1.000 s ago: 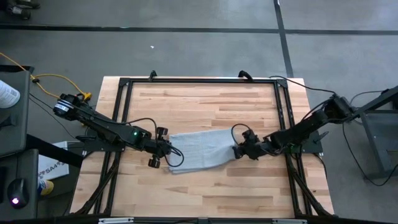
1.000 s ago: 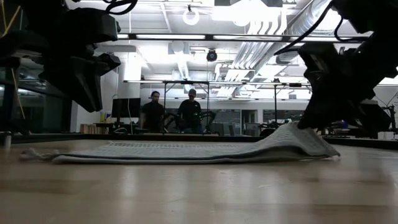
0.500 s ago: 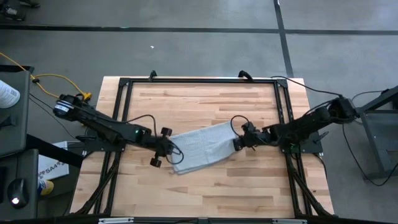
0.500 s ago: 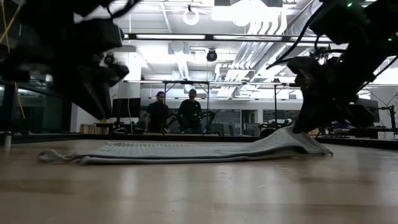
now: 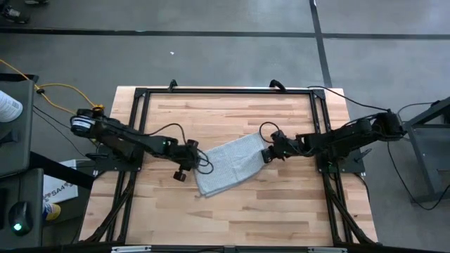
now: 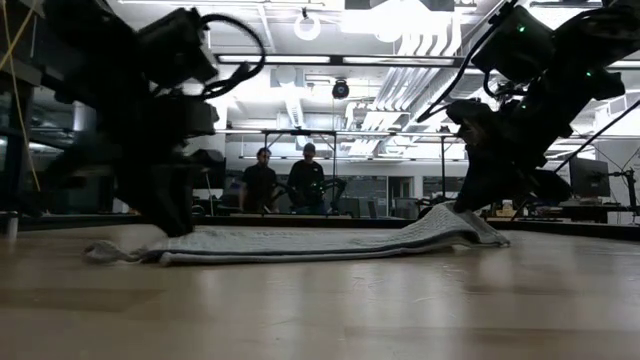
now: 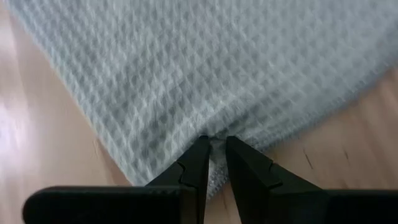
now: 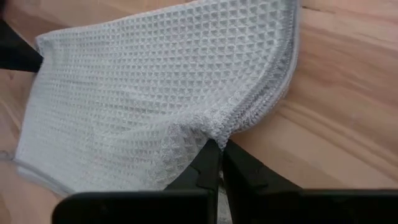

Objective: Fold microfiber towels
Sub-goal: Fold the gray towel on the table

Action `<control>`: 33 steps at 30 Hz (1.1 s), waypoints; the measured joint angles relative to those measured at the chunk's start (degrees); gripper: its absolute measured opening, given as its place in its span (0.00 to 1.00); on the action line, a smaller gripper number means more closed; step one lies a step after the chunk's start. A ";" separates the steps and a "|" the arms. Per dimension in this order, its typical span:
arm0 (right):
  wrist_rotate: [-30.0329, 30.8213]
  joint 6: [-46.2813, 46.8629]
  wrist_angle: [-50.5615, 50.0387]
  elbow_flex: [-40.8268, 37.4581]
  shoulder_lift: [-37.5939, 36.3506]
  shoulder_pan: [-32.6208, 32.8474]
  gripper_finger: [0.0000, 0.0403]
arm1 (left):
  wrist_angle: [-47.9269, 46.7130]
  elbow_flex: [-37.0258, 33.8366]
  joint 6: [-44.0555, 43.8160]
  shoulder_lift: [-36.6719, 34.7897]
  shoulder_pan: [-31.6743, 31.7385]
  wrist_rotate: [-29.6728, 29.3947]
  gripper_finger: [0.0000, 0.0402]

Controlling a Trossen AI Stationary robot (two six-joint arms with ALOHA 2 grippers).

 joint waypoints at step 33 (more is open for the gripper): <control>-12.55 -25.59 2.80 0.00 0.02 -22.13 0.01 | 11.87 5.60 -7.38 7.67 -4.54 10.43 0.14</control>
